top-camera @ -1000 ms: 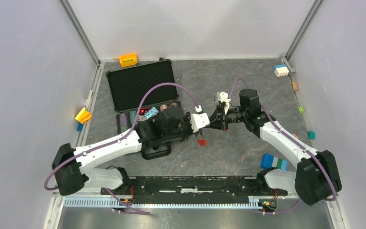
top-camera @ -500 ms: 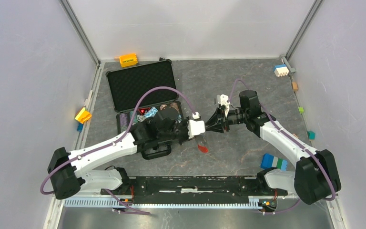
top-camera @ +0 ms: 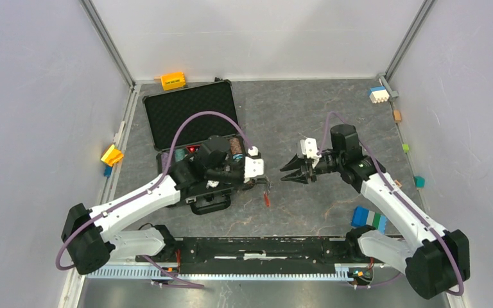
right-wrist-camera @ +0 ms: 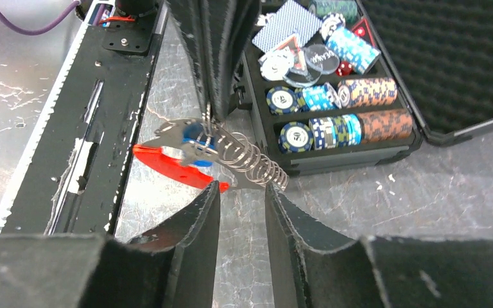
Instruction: Put the keys on the keyring
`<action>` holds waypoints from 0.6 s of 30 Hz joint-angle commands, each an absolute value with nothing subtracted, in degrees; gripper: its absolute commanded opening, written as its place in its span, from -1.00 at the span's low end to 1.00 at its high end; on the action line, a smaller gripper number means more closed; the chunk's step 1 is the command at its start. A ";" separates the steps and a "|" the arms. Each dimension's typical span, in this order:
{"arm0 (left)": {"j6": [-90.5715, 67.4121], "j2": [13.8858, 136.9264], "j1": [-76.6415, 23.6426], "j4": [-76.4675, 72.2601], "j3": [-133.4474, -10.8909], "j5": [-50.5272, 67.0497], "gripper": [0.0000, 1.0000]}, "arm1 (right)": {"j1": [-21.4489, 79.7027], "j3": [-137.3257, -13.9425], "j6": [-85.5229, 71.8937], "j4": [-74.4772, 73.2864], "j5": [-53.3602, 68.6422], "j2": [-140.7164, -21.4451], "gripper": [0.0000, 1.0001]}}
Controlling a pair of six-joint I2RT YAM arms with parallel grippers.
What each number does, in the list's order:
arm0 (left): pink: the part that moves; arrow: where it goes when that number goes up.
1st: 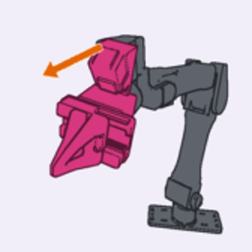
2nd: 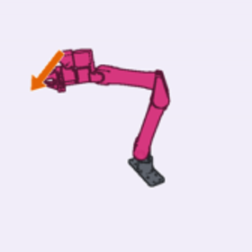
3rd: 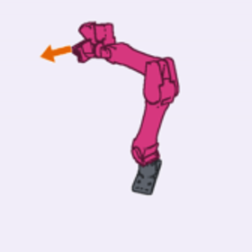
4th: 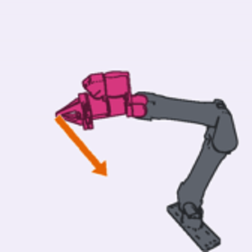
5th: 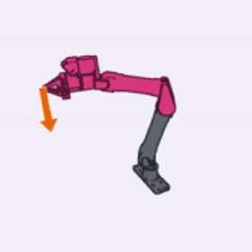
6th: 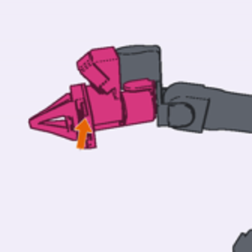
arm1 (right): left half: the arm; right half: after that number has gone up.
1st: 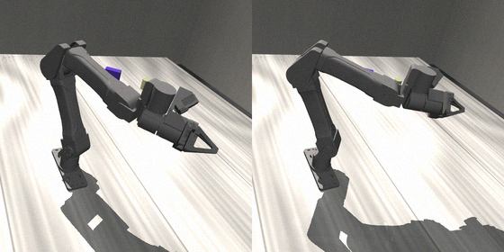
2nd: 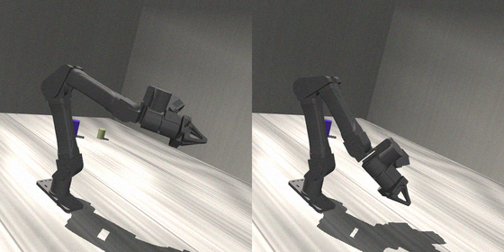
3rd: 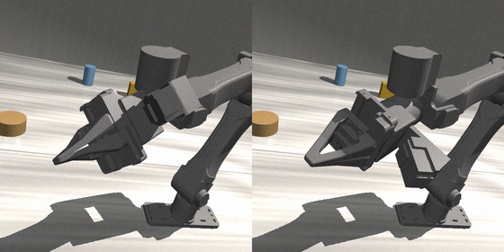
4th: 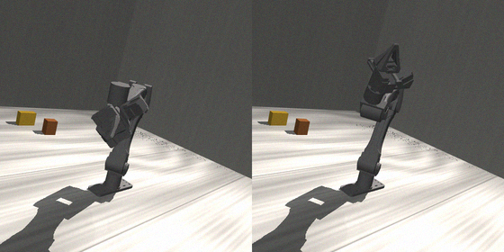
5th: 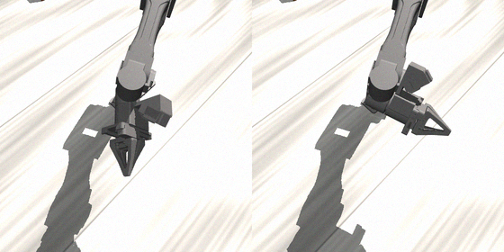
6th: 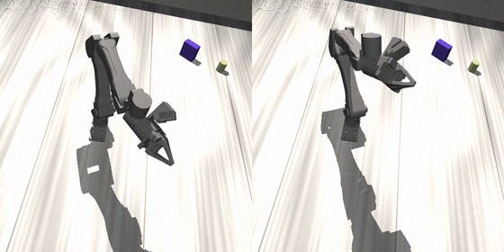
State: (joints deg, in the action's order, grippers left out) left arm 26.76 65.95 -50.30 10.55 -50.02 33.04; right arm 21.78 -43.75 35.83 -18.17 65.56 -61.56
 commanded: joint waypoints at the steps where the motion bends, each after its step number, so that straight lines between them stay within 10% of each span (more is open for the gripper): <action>1: 29.80 65.47 -48.14 8.71 -51.32 42.72 -0.96 | 23.87 -46.06 35.49 -15.75 65.83 -58.92 -0.28; 18: 26.72 66.99 -47.14 4.46 -50.19 46.61 -0.96 | 29.07 -46.93 34.14 -15.26 65.11 -60.93 -0.37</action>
